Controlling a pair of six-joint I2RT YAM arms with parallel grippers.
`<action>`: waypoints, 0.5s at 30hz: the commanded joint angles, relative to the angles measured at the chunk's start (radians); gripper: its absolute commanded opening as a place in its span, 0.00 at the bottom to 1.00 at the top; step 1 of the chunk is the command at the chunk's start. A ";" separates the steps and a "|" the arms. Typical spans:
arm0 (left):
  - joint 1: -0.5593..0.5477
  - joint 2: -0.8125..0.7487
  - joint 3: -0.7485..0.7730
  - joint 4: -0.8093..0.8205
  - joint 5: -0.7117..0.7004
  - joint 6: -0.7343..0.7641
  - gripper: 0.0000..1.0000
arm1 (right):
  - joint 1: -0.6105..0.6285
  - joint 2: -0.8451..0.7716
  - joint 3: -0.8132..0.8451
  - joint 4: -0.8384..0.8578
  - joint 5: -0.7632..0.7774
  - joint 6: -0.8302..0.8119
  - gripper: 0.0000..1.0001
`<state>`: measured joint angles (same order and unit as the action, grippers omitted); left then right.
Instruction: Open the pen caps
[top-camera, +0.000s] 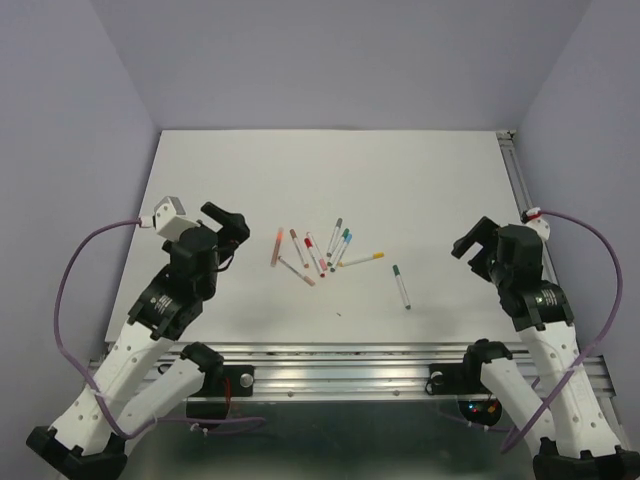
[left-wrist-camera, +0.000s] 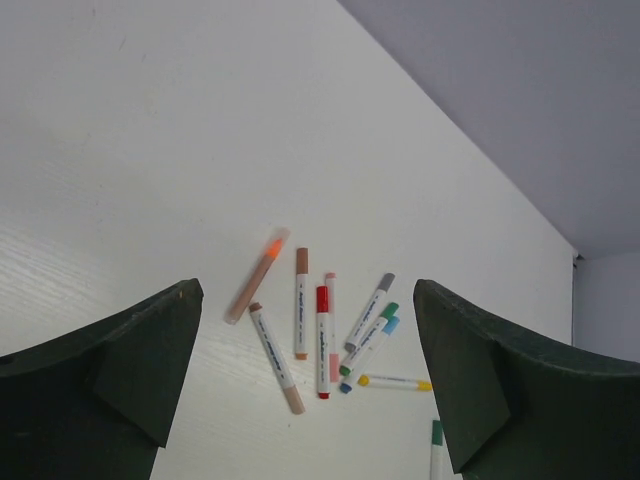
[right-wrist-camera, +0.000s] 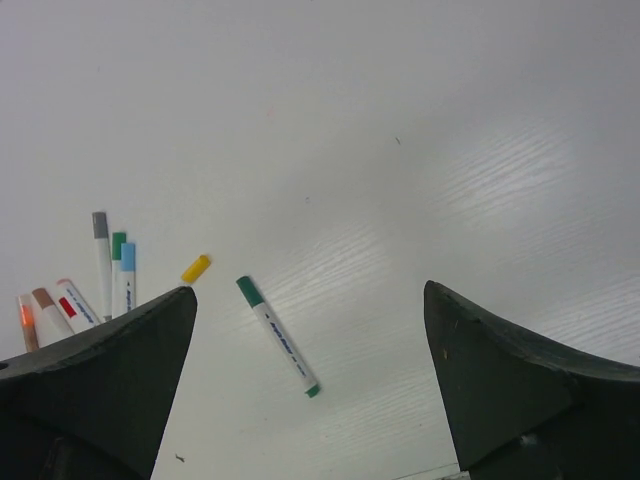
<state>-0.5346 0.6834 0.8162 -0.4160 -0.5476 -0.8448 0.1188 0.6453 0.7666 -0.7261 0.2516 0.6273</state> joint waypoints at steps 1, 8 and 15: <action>0.002 -0.036 -0.018 0.036 -0.060 -0.010 0.99 | -0.005 -0.010 0.111 -0.001 0.045 -0.001 1.00; 0.002 -0.044 -0.035 0.065 -0.038 0.026 0.99 | -0.005 -0.001 0.100 0.082 -0.128 -0.055 1.00; 0.002 0.027 -0.060 0.106 0.000 0.046 0.99 | -0.004 0.045 -0.035 0.240 -0.408 -0.046 1.00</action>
<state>-0.5346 0.6662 0.7639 -0.3668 -0.5575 -0.8299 0.1188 0.6579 0.7921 -0.6170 0.0208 0.5915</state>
